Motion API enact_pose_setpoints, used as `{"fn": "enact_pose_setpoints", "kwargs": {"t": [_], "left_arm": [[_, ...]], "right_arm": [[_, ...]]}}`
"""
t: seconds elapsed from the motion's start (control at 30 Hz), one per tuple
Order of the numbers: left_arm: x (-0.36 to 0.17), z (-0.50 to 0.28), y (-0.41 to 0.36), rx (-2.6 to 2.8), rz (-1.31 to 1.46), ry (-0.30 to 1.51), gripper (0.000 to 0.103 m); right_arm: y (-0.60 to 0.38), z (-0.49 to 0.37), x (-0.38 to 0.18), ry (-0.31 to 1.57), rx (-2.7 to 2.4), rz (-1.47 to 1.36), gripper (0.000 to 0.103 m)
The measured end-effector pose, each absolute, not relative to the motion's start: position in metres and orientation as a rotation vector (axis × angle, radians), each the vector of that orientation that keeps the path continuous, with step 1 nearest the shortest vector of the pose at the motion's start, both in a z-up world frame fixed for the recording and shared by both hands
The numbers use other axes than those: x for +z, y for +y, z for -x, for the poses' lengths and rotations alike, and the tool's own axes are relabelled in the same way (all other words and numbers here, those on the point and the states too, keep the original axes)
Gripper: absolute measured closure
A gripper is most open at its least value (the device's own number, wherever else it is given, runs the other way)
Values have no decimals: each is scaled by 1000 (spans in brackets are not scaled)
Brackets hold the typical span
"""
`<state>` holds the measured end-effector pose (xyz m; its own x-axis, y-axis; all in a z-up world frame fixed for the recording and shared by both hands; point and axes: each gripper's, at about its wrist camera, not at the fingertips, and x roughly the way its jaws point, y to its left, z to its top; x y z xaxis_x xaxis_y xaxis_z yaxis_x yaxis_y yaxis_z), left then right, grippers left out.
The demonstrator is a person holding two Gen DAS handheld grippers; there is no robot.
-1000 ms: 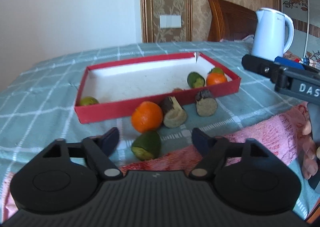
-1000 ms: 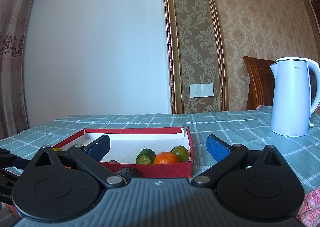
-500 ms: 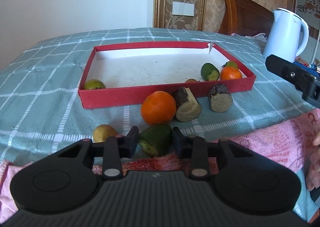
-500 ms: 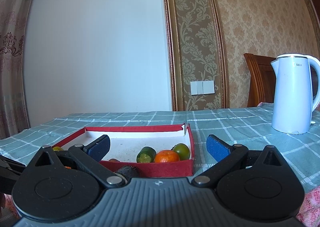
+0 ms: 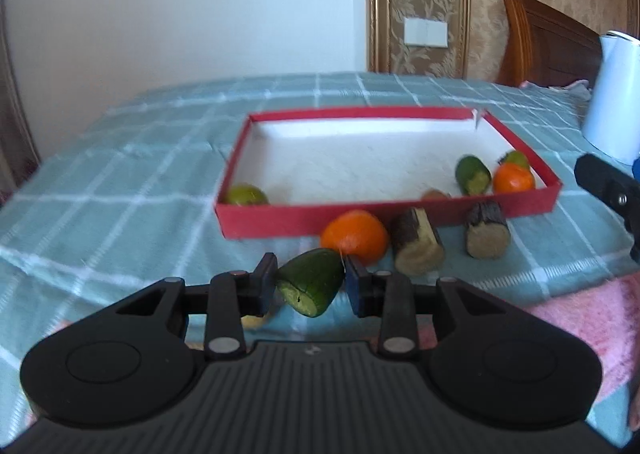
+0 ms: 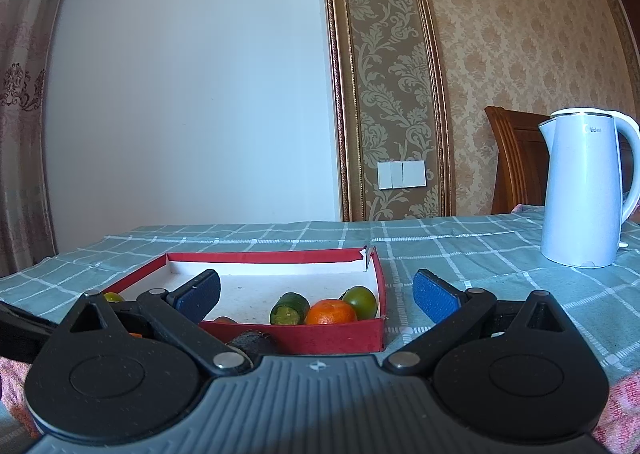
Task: Organize fruits
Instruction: 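Carry the avocado half over the tray and open the left gripper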
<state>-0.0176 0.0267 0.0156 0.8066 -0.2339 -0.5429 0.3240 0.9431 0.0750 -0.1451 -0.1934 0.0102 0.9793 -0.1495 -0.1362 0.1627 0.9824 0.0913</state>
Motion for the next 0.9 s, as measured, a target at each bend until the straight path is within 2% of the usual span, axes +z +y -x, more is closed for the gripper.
{"fn": "enact_pose_setpoints", "kwargs": {"t": [0.53,0.9], "left_arm": [[45,3,-2,-247,-208,448,71],[45,-48,-28,-167,-257,422,70]], "right_arm": [[-194,144,10,131,-160,-103,0],[-194,144,9,134,-156,-106,0]]}}
